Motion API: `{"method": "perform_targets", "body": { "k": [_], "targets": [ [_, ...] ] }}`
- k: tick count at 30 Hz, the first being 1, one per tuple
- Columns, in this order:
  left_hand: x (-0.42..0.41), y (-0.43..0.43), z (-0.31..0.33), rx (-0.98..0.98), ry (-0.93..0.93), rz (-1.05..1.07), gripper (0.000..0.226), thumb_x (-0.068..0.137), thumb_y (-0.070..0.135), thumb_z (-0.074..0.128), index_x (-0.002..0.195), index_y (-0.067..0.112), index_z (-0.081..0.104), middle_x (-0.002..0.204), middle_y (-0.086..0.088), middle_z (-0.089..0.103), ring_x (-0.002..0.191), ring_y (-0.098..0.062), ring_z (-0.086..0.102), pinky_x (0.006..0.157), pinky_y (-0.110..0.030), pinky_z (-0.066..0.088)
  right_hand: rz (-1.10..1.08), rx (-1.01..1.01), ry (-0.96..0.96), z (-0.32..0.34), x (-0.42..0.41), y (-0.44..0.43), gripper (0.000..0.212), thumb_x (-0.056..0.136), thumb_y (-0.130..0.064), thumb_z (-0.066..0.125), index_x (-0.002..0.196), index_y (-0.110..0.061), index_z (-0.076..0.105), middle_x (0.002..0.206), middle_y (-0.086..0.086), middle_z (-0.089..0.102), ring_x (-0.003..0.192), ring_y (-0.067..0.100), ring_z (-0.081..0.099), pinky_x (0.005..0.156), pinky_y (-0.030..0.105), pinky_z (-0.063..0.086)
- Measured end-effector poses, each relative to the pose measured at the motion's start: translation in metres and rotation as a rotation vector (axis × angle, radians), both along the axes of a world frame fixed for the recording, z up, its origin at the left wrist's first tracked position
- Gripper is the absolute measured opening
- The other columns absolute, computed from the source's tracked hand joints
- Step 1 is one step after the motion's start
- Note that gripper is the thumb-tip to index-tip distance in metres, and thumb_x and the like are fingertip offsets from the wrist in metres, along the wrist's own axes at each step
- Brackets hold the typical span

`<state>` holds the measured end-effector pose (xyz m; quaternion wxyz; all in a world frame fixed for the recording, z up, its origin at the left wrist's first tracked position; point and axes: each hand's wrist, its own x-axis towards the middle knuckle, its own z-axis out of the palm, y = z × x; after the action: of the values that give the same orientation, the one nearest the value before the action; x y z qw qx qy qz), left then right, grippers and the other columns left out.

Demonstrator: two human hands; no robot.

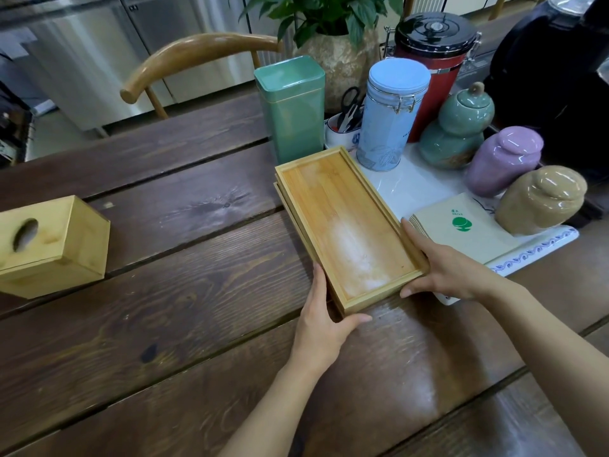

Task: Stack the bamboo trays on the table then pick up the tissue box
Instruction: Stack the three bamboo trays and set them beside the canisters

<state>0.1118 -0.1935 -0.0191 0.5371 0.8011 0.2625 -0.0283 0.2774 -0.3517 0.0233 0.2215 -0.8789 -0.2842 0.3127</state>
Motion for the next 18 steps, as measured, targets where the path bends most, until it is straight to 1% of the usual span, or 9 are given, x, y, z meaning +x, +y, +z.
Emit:
{"method": "perform_targets", "body": {
  "k": [1,2,3,4,6,8,10,13,18],
  "targets": [
    [0.0006,-0.0005,-0.0006,-0.007,-0.009,0.013,0.115,0.067,0.046,0.077,0.149,0.033,-0.003,0.158,0.006,0.019,0.144,-0.012,0.018,0.117,-0.04,0.023,0.002,-0.015,0.005,0.0016,-0.0004,0.0005,0.118,0.065,-0.028,0.082,0.147,-0.029,-0.004,0.153,0.007,0.03,0.106,0.013,0.055,0.085,0.014,0.031],
    [0.0011,-0.001,-0.0009,-0.01,-0.021,0.026,0.113,0.068,0.045,0.077,0.149,0.033,-0.002,0.158,0.006,0.021,0.144,-0.012,0.019,0.117,-0.039,0.024,0.002,-0.023,0.007,0.0034,-0.0007,0.001,0.117,0.066,-0.027,0.081,0.147,-0.029,-0.004,0.149,0.011,0.036,0.081,0.003,0.054,0.076,0.012,0.033],
    [0.0016,-0.0017,-0.0014,-0.009,-0.03,0.04,0.112,0.069,0.044,0.076,0.149,0.033,-0.001,0.157,0.005,0.022,0.143,-0.012,0.02,0.117,-0.039,0.024,-0.004,-0.026,0.005,0.0045,-0.0005,0.0017,0.116,0.066,-0.027,0.081,0.147,-0.03,-0.003,0.145,0.014,0.042,0.068,0.0,0.046,0.067,0.01,0.034],
    [0.0018,-0.0024,-0.0018,-0.006,-0.035,0.052,0.11,0.07,0.043,0.075,0.149,0.032,0.0,0.157,0.005,0.024,0.143,-0.012,0.021,0.116,-0.04,0.025,-0.011,-0.029,-0.002,0.0048,0.0001,0.0018,0.116,0.066,-0.027,0.081,0.147,-0.031,-0.002,0.141,0.015,0.045,0.068,0.004,0.045,0.064,0.011,0.035],
    [0.0022,-0.0034,-0.0023,0.005,-0.034,0.06,0.108,0.072,0.041,0.075,0.149,0.031,0.001,0.156,0.004,0.026,0.143,-0.012,0.022,0.116,-0.04,0.026,-0.023,-0.029,0.0,0.003,0.0017,0.0008,0.115,0.066,-0.028,0.081,0.146,-0.034,-0.001,0.14,0.012,0.047,0.091,0.015,0.048,0.075,0.017,0.033],
    [0.0029,-0.0039,-0.0026,0.024,-0.025,0.048,0.108,0.073,0.037,0.075,0.149,0.028,0.0,0.156,0.002,0.026,0.143,-0.013,0.022,0.116,-0.04,0.025,-0.043,-0.015,0.013,0.0,0.0031,-0.0004,0.116,0.065,-0.029,0.081,0.146,-0.035,-0.001,0.144,0.008,0.043,0.114,0.022,0.047,0.085,0.021,0.031],
    [0.0037,-0.0044,-0.0025,0.054,-0.024,0.03,0.108,0.075,0.035,0.075,0.15,0.026,-0.002,0.157,0.001,0.024,0.144,-0.015,0.021,0.117,-0.038,0.023,-0.052,-0.006,0.018,-0.0014,0.0034,-0.0005,0.116,0.065,-0.028,0.082,0.146,-0.035,-0.001,0.148,0.006,0.039,0.126,0.024,0.042,0.089,0.02,0.029],
    [0.0052,-0.007,-0.0026,0.088,-0.036,0.021,0.104,0.078,0.033,0.072,0.15,0.022,-0.003,0.157,-0.001,0.024,0.144,-0.016,0.02,0.117,-0.037,0.022,-0.048,-0.018,0.014,-0.0014,0.0037,0.0003,0.116,0.065,-0.028,0.081,0.146,-0.034,-0.001,0.148,0.008,0.038,0.128,0.026,0.041,0.089,0.021,0.028],
    [0.0042,-0.0103,-0.0051,0.088,-0.05,0.054,0.1,0.08,0.031,0.07,0.15,0.023,-0.002,0.155,-0.004,0.029,0.143,-0.018,0.025,0.115,-0.04,0.028,-0.046,-0.032,-0.002,-0.0014,0.0036,0.0015,0.115,0.066,-0.028,0.081,0.146,-0.033,-0.002,0.15,0.01,0.036,0.13,0.027,0.039,0.092,0.022,0.029]
  ]
}}
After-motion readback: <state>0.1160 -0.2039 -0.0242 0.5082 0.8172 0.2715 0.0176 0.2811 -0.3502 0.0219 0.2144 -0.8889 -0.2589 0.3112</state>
